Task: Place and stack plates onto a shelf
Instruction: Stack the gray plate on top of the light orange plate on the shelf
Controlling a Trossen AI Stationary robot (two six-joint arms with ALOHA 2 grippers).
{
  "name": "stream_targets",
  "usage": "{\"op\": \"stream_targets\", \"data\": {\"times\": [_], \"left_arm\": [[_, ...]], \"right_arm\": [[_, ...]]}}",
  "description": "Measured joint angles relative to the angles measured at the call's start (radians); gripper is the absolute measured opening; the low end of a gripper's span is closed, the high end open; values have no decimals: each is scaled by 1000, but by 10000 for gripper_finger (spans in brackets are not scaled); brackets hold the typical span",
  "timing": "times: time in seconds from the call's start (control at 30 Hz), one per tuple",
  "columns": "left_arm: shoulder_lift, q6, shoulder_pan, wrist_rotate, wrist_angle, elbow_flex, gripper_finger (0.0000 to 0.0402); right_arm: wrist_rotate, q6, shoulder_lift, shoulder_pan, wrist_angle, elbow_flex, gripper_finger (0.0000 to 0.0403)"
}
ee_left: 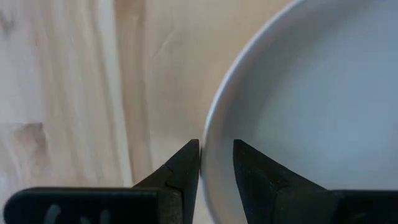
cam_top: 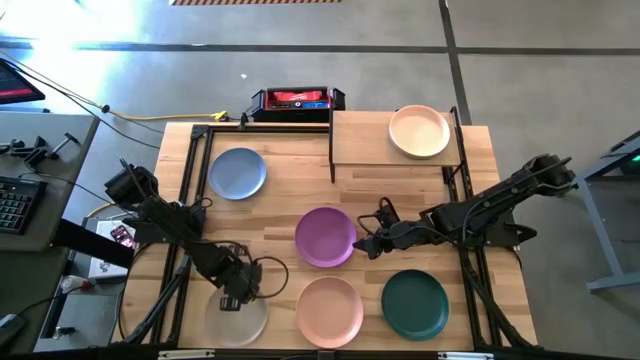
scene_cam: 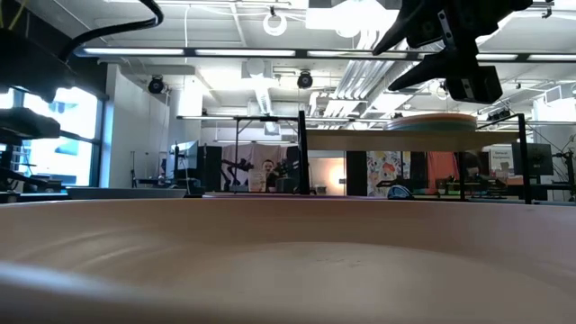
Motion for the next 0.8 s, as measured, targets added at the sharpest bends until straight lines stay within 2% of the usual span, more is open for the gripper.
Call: {"op": "stream_targets", "data": {"times": [0.1,0.27,0.53,0.8], "left_arm": [[0,4,0,0,7,0,67],[0,4,1,1,6,0,9],[-9,17,21,3,-8,0,3],[-90,82,107,-6,-40,0,1]], "right_arm": [[6,0,0,0,0,0,163],[6,0,0,0,0,0,163],[-44,26,0,0,0,0,163],[-56,17,0,0,0,0,163]]}}
